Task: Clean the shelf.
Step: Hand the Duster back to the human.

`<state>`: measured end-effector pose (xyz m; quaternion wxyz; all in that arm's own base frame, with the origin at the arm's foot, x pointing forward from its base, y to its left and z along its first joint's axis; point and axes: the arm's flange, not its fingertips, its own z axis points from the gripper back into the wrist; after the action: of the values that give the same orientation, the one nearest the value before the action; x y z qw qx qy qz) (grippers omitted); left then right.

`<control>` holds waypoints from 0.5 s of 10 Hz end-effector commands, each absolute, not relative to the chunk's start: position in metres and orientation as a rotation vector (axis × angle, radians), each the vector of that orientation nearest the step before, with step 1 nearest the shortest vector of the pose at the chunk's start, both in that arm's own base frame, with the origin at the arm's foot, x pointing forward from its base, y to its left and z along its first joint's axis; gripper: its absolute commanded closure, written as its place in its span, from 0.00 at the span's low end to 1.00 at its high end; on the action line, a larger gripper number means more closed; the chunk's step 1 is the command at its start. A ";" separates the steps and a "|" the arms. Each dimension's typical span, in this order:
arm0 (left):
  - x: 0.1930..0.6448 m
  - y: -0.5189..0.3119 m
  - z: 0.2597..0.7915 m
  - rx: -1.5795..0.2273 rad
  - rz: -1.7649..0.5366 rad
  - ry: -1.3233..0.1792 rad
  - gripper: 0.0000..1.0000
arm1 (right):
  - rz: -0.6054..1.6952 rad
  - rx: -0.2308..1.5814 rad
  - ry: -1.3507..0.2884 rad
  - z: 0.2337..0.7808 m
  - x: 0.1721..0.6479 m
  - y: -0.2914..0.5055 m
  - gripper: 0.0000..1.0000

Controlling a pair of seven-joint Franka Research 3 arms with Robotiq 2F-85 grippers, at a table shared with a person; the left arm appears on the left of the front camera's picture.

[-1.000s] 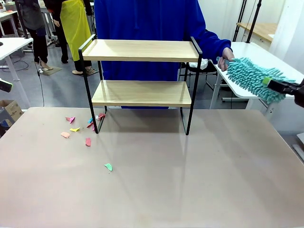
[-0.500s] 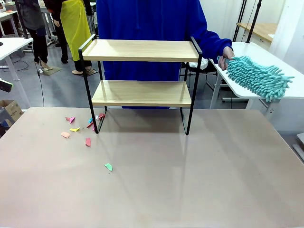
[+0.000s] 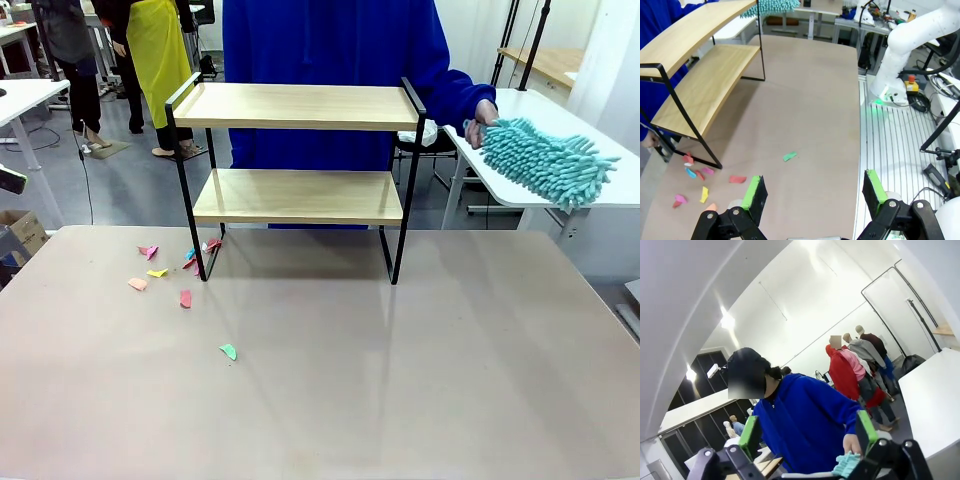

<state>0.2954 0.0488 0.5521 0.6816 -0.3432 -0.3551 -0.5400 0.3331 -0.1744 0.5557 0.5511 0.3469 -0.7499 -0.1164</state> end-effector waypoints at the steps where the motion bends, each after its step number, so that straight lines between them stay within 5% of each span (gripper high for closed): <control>1: 0.296 0.048 0.553 -0.784 -1.223 -0.825 0.00 | -0.284 0.783 -1.776 0.557 0.334 -0.169 0.00; 5: 0.296 0.048 0.553 -0.784 -1.223 -0.825 0.00 | -0.284 0.783 -1.776 0.557 0.334 -0.169 0.00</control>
<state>0.2955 0.0487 0.5524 0.6811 -0.3439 -0.3563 -0.5394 0.3349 -0.1694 0.5554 0.5609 0.3381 -0.7471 -0.1140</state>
